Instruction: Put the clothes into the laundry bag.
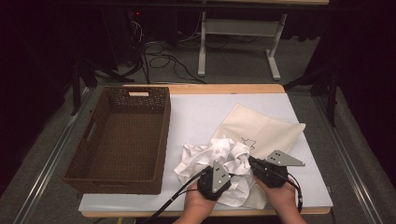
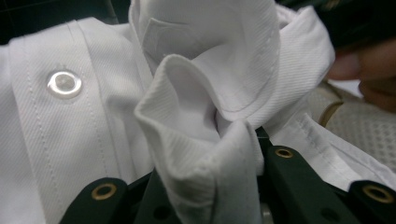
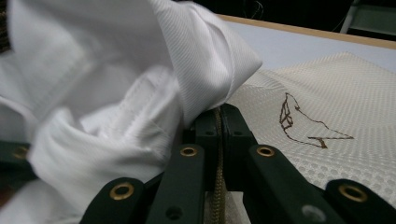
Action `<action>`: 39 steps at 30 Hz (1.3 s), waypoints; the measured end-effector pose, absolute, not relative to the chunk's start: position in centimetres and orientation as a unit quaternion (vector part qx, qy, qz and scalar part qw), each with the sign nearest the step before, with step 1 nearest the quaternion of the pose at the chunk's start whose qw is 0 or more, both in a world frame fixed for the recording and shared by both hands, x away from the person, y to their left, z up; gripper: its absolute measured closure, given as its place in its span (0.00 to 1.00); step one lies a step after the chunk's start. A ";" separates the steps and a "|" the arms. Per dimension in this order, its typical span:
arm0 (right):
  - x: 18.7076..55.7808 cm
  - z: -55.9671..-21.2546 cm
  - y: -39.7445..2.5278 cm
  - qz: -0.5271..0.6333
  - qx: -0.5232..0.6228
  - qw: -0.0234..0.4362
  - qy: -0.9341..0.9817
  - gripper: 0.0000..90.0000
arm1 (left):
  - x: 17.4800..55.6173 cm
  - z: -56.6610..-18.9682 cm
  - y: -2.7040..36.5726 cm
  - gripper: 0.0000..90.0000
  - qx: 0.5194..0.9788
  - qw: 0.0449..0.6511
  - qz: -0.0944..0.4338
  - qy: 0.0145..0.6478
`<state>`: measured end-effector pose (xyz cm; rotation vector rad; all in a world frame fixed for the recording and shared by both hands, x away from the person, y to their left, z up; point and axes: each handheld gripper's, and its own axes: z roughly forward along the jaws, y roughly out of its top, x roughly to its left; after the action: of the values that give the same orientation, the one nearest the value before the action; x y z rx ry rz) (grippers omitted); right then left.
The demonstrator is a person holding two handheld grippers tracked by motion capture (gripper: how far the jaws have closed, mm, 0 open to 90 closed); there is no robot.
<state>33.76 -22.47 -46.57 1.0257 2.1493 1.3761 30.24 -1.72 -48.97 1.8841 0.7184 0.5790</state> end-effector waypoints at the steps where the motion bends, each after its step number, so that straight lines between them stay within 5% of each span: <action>1: 33.7 -46.5 -22.6 0.492 0.367 0.195 0.765 0.99 | 30.4 -49.3 -2.0 0.87 0.782 0.493 0.240 0.296; 16: 32.9 -45.5 -24.5 0.517 0.365 0.205 0.747 0.99 | 32.5 -51.3 -3.8 0.83 0.800 0.467 0.177 0.331; 17: 32.9 -45.7 -24.5 0.513 0.364 0.207 0.749 0.99 | 32.4 -51.1 -3.5 0.67 0.794 0.483 0.160 0.332; 18: 32.9 -45.7 -24.5 0.513 0.364 0.207 0.749 0.99 | 32.3 -50.9 -3.3 0.67 0.790 0.493 0.151 0.330; 20: 32.9 -45.9 -24.5 0.512 0.367 0.206 0.749 0.99 | 31.5 -50.2 -2.6 0.41 0.780 0.519 0.146 0.317; 24: 32.9 -46.0 -24.4 0.512 0.365 0.204 0.750 0.99 | 30.5 -49.3 -1.9 0.19 0.780 0.517 0.153 0.317; 28: 32.7 -46.0 -24.3 0.510 0.366 0.203 0.751 0.99 | 28.8 -48.2 -0.6 0.14 0.779 0.512 0.174 0.317; 39: 32.6 -46.2 -24.4 0.507 0.366 0.201 0.754 0.99 | 26.0 -48.1 3.8 0.18 0.770 0.521 0.189 0.316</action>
<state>32.65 -24.37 -46.22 1.0230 2.1072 1.4161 26.02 3.83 -48.14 1.8456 0.7583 0.4522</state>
